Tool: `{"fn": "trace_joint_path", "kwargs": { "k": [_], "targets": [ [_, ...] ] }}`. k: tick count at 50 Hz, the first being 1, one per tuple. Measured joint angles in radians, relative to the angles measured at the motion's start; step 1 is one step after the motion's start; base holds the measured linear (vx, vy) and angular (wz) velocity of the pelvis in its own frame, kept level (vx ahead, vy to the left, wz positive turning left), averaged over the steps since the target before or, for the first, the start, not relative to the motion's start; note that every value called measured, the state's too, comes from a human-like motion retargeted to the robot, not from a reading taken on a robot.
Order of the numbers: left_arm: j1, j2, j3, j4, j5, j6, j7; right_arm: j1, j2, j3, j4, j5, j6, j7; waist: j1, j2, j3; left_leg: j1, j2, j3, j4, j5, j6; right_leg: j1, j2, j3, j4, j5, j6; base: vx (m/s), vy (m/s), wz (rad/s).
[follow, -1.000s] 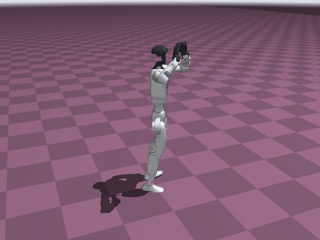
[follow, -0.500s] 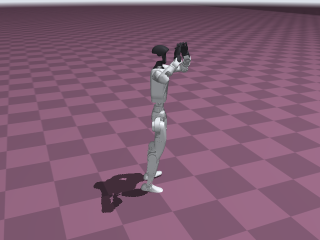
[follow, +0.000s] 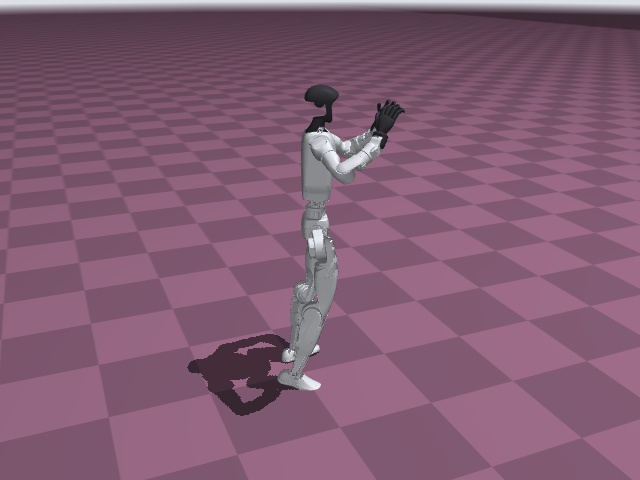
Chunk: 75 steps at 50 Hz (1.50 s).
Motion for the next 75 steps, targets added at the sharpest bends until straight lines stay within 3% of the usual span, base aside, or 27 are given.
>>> {"fn": "trace_joint_path", "kwargs": {
  "k": [6, 10, 14, 18, 22, 24, 27, 31, 34, 39, 43, 48, 53, 55, 57, 62, 65, 69, 72, 75],
  "targets": [
    [0.293, -0.063, -0.026, 0.098, 0.043, 0.093, -0.068, 0.214, 0.234, 0.066, 0.15, 0.128, 0.016, 0.032, -0.002, 0.028, 0.067, 0.014, 0.03, -0.098, 0.0, -0.007, 0.016, -0.169, -0.015, -0.007, 0.373, 0.101, -0.03, 0.04, 0.13, 0.85],
    [0.459, -0.098, -0.074, 0.238, 0.069, 0.144, -0.077, 0.312, 0.348, 0.158, 0.299, 0.154, 0.035, 0.028, 0.008, 0.022, 0.093, 0.018, 0.038, -0.145, -0.012, -0.008, 0.006, -0.273, -0.045, -0.06, 0.49, 0.056, -0.066, 0.1, 0.04, 0.66],
    [0.573, -0.136, -0.126, 0.456, 0.053, 0.195, -0.073, 0.359, 0.395, 0.304, 0.48, 0.134, 0.079, 0.028, 0.024, -0.001, 0.114, 0.014, 0.027, -0.185, -0.017, -0.01, 0.005, -0.298, -0.048, -0.122, 0.3, 0.037, -0.078, 0.14, 0.0, 0.57],
    [0.656, -0.173, -0.144, 0.694, 0.069, 0.217, -0.072, 0.376, 0.422, 0.449, 0.66, 0.12, 0.116, 0.091, 0.035, -0.047, 0.152, 0.03, -0.017, -0.219, -0.015, -0.032, -0.008, -0.262, -0.04, -0.159, -0.052, 0.12, -0.01, 0.22, -0.07, 0.48],
    [0.736, -0.184, -0.092, 0.89, 0.166, 0.178, -0.031, 0.382, 0.46, 0.511, 0.808, 0.056, 0.111, 0.197, 0.085, -0.072, 0.19, 0.053, 0.016, -0.186, -0.007, -0.055, -0.08, -0.282, 0.068, -0.183, -0.286, 0.196, 0.0, 0.26, -0.4, -0.25],
    [0.802, -0.196, -0.039, 0.961, 0.222, 0.13, 0.012, 0.408, 0.484, 0.504, 0.881, -0.035, 0.055, 0.265, 0.088, -0.066, 0.201, 0.074, 0.028, -0.19, 0.006, -0.072, -0.08, -0.276, 0.097, -0.175, -0.317, 0.204, 0.0, 0.38, -0.2, -0.02],
    [0.903, -0.222, 0.056, 1.033, 0.221, 0.122, 0.073, 0.454, 0.506, 0.474, 0.949, -0.062, 0.042, 0.299, 0.083, -0.046, 0.198, 0.095, 0.041, -0.197, 0.033, -0.09, -0.073, -0.256, 0.117, -0.157, -0.317, 0.219, 0.0, 0.49, -0.06, 0.15],
    [1.041, -0.257, 0.162, 1.071, 0.153, 0.144, 0.105, 0.533, 0.528, 0.414, 1.006, -0.048, 0.06, 0.319, 0.065, -0.018, 0.19, 0.107, 0.048, -0.214, 0.133, -0.078, -0.024, -0.184, 0.095, -0.15, -0.305, 0.202, 0.0, 0.57, 0.03, 0.26],
    [1.136, -0.261, 0.183, 1.049, 0.115, 0.179, 0.088, 0.6, 0.549, 0.368, 1.036, -0.022, 0.083, 0.313, 0.066, -0.018, 0.188, 0.068, 0.047, -0.227, 0.312, -0.01, 0.053, -0.131, 0.055, -0.14, -0.255, 0.135, 0.0, 0.58, 0.01, 0.18],
    [1.235, -0.243, 0.153, 0.964, 0.073, 0.222, 0.016, 0.684, 0.584, 0.317, 1.078, 0.036, 0.112, 0.292, 0.09, -0.044, 0.156, -0.181, 0.073, -0.188, 0.78, 0.074, 0.205, -0.104, -0.024, -0.126, -0.173, 0.044, 0.0, 0.49, -0.01, 0.16],
    [1.256, -0.252, 0.141, 0.934, 0.034, 0.219, -0.025, 0.697, 0.603, 0.309, 1.115, 0.054, 0.122, 0.289, 0.138, -0.057, 0.139, -0.34, 0.101, -0.103, 0.908, 0.016, 0.25, -0.092, -0.047, -0.102, -0.148, 0.001, 0.0, 0.41, -0.03, -0.24],
    [1.223, -0.281, 0.138, 0.955, -0.005, 0.215, -0.03, 0.652, 0.607, 0.323, 1.145, 0.053, 0.126, 0.292, 0.198, -0.078, 0.145, -0.409, 0.039, -0.028, 0.576, 0.048, 0.204, -0.067, -0.072, -0.057, -0.134, -0.045, 0.0, 0.4, 0.02, -0.46],
    [1.192, -0.296, 0.154, 0.963, 0.02, 0.182, 0.009, 0.611, 0.597, 0.334, 1.117, 0.045, 0.097, 0.274, 0.238, -0.03, 0.187, -0.294, -0.011, -0.033, -0.063, 0.232, 0.041, 0.051, -0.032, -0.017, -0.134, -0.111, -0.005, 0.5, 0.12, -0.6],
    [1.185, -0.296, 0.161, 0.958, 0.04, 0.166, 0.025, 0.6, 0.591, 0.34, 1.096, 0.047, 0.084, 0.277, 0.24, -0.007, 0.198, -0.299, 0.016, -0.044, -0.13, 0.237, -0.04, 0.109, -0.01, -0.006, -0.138, -0.138, -0.017, 0.56, 0.14, -0.42],
    [1.18, -0.29, 0.161, 0.947, 0.046, 0.158, 0.041, 0.596, 0.588, 0.35, 1.074, 0.049, 0.076, 0.278, 0.236, -0.008, 0.184, -0.316, 0.03, -0.044, -0.13, 0.242, -0.077, 0.141, -0.009, 0.004, -0.128, -0.162, -0.031, 0.57, 0.15, -0.28],
    [1.107, -0.263, 0.153, 0.929, 0.025, 0.175, 0.052, 0.567, 0.598, 0.37, 1.026, 0.063, 0.081, 0.289, 0.233, -0.014, 0.146, -0.259, 0.058, -0.006, -0.13, 0.368, -0.061, 0.169, -0.001, 0.034, -0.023, -0.167, -0.086, 0.58, 0.16, -0.36],
    [1.036, -0.241, 0.136, 0.903, 0.037, 0.187, 0.038, 0.554, 0.604, 0.361, 0.978, 0.088, 0.081, 0.303, 0.227, -0.022, 0.133, -0.193, 0.058, -0.004, -0.13, 0.343, -0.025, 0.136, -0.014, 0.047, 0.136, -0.099, -0.121, 0.52, 0.2, -0.22],
    [0.939, -0.218, 0.108, 0.795, 0.082, 0.182, 0.024, 0.547, 0.579, 0.329, 0.84, 0.15, 0.081, 0.296, 0.201, -0.02, 0.101, -0.141, 0.057, -0.006, -0.127, 0.292, -0.023, -0.017, -0.038, 0.044, 0.446, 0.002, -0.155, 0.41, 0.21, -0.08],
    [0.847, -0.207, 0.09, 0.675, 0.1, 0.165, 0.018, 0.527, 0.538, 0.286, 0.693, 0.198, 0.085, 0.248, 0.168, -0.014, 0.072, -0.14, 0.056, -0.001, -0.127, 0.281, -0.04, -0.156, -0.069, 0.002, 0.622, -0.017, -0.173, 0.3, 0.18, 0.03],
    [0.739, -0.19, 0.056, 0.542, 0.083, 0.138, 0.009, 0.49, 0.491, 0.243, 0.555, 0.192, 0.056, 0.209, 0.124, -0.005, 0.065, -0.128, 0.051, -0.012, -0.119, 0.257, -0.046, -0.223, -0.083, -0.052, 0.633, -0.06, -0.171, 0.26, 0.12, 0.23]
  ]
}}
